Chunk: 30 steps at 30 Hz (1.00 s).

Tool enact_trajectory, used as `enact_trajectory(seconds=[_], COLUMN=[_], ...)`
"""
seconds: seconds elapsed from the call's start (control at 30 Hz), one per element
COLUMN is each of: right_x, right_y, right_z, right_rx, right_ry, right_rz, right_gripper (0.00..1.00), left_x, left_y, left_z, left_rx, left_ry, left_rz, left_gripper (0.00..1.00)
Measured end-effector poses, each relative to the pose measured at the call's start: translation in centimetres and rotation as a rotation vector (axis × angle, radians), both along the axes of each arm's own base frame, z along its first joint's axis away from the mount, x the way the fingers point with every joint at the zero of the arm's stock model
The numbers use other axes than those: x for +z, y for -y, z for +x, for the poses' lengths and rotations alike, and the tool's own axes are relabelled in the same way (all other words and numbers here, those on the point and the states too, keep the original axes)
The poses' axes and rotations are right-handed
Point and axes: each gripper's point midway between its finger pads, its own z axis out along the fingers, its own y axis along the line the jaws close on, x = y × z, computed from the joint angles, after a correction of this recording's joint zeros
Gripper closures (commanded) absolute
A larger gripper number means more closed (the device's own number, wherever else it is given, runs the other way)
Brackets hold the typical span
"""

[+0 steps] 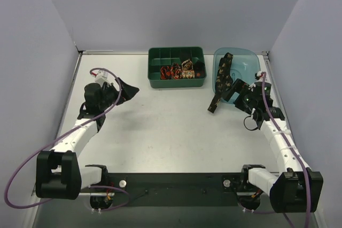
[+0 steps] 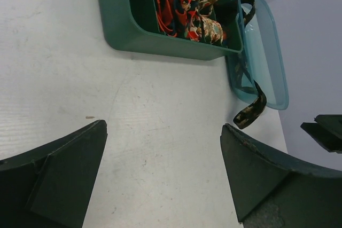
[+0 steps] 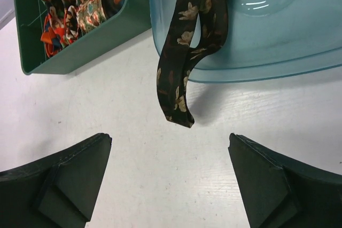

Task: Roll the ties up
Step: Move the tie to the center of the board.

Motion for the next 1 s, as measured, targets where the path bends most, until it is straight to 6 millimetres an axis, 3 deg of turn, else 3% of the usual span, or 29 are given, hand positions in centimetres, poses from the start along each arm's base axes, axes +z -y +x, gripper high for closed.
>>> enact_trajectory(seconds=[0.17, 0.3, 0.47, 0.57, 0.8, 1.0], right_x=[-2.5, -5.9, -8.8, -10.4, -12.7, -12.8], right_y=[-1.1, -2.6, -4.6, -5.5, -4.6, -4.6], right_z=[-0.2, -1.0, -0.8, -0.4, 1.5, 3.0], right_rx=[0.045, 0.081, 0.108, 0.109, 0.007, -0.021], right_ry=[-0.050, -0.114, -0.129, -0.134, -0.105, -0.032], right_rz=[0.037, 0.065, 0.079, 0.073, 0.048, 0.068], right_gripper=[0.04, 0.08, 0.11, 0.13, 0.14, 0.18], left_x=[-0.7, -1.1, 1.4, 2.8, 3.7, 3.3], left_y=[2.0, 5.9, 12.7, 15.0, 15.7, 15.6], left_z=[-0.3, -0.6, -0.7, -0.9, -0.9, -1.0], left_rx=[-0.067, -0.167, -0.327, -0.379, -0.394, -0.390], left_ry=[-0.017, -0.052, -0.005, 0.027, 0.045, 0.042], left_rz=[-0.011, 0.012, 0.030, 0.024, 0.017, 0.015], left_gripper=[0.03, 0.03, 0.03, 0.03, 0.03, 0.03])
